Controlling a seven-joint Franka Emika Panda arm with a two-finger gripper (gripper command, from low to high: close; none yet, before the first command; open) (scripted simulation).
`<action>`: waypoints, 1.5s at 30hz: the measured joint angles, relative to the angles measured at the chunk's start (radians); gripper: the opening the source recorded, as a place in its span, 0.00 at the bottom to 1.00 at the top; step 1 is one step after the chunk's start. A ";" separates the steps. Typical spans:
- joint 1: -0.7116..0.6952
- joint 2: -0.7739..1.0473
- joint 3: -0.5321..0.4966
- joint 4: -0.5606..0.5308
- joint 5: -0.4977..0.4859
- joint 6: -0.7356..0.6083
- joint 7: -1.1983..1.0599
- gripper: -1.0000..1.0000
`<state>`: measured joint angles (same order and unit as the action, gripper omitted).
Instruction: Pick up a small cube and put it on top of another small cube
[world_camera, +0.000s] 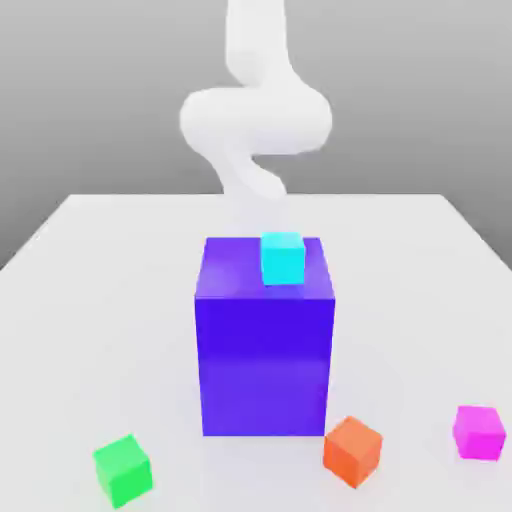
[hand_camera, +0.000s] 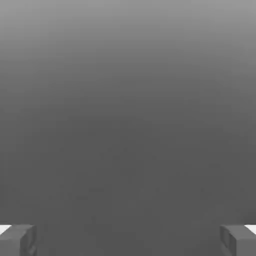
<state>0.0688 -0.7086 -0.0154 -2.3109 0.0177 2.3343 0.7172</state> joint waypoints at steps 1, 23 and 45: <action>0.028 0.040 -0.005 -0.005 0.009 0.014 -0.037 0.50; 0.427 0.837 0.081 -0.101 0.044 0.316 -0.680 0.50; 0.457 0.986 0.092 -0.098 -0.027 0.380 -0.737 0.00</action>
<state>0.5258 0.2773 0.0763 -2.4087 -0.0090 2.7140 -0.0196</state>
